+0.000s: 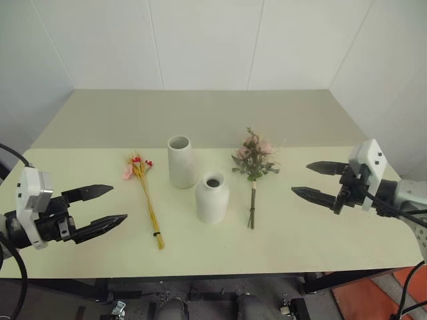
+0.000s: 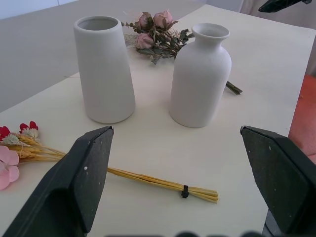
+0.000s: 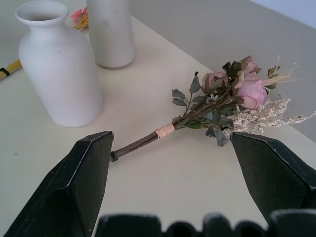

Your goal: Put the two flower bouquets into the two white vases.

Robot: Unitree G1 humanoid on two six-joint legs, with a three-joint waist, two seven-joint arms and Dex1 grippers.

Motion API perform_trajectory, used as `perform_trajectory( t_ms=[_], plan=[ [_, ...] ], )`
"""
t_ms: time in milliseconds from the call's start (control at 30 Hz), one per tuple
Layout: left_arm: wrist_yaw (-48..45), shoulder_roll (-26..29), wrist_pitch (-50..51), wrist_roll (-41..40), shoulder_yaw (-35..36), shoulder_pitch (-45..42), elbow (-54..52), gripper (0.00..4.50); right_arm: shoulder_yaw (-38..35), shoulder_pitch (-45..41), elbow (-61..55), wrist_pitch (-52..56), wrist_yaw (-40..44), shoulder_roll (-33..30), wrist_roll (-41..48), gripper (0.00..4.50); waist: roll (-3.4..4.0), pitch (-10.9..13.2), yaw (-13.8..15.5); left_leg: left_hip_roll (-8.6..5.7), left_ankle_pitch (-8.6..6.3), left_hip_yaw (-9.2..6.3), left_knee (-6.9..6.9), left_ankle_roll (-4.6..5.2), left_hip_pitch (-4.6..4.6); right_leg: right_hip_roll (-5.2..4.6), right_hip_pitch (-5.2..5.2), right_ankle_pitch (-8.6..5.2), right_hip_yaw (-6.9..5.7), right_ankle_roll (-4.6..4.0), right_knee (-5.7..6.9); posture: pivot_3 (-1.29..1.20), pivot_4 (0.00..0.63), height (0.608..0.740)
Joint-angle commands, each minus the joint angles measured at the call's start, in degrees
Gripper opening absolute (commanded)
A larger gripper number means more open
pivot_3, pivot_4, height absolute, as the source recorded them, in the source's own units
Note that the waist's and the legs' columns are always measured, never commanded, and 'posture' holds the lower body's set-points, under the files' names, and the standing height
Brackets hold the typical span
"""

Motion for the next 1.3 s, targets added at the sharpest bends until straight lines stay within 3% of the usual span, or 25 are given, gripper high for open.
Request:
perform_trajectory(
  t_ms=[33,433,867,1167,1300],
  plan=[
    [-0.20,0.72,-0.01,-1.12,0.74,-0.35,-1.45,4.49,-1.18,-0.40,-0.69,-1.23,-0.29,-0.24,-0.18,4.50,0.00,0.00,0.01,0.00,0.00,0.00,0.00,0.00,0.00,0.00,0.00,0.00,0.00,0.00,0.00,0.00,0.150,0.740],
    [-0.71,0.95,0.03,-1.01,0.39,-0.88,-0.97,4.49,0.15,-1.48,-1.45,0.85,0.01,-0.85,0.77,4.50,0.00,0.00,-0.03,0.00,0.00,0.00,0.00,0.00,0.02,0.00,0.01,0.00,0.00,0.00,0.00,0.00,0.150,0.740],
    [-1.48,1.61,-0.43,-1.64,-1.50,-7.09,-0.03,4.49,13.36,-14.90,-3.32,23.49,-6.81,-0.85,1.27,4.50,0.00,0.00,-0.05,0.00,0.00,0.00,0.00,0.00,-0.05,0.00,-0.05,0.00,0.00,-0.01,-0.01,0.00,0.150,0.740],
    [-1.21,1.42,-0.83,-1.60,-2.61,-8.09,0.09,4.49,18.56,-31.70,6.40,46.93,-17.57,10.61,1.42,4.50,0.01,0.00,-0.36,0.03,0.00,-0.01,0.00,0.00,-0.06,0.04,-0.12,0.02,0.01,-0.03,0.03,0.00,0.150,0.740],
    [-1.26,1.41,-1.05,-1.55,-3.02,-8.55,0.27,4.49,23.02,-35.47,11.77,50.20,-22.38,14.74,-2.46,4.50,0.01,0.00,-0.01,0.02,0.00,-0.01,0.00,0.00,-0.16,0.02,-0.17,0.02,-0.01,-0.04,0.01,0.00,0.150,0.740]
  ],
)
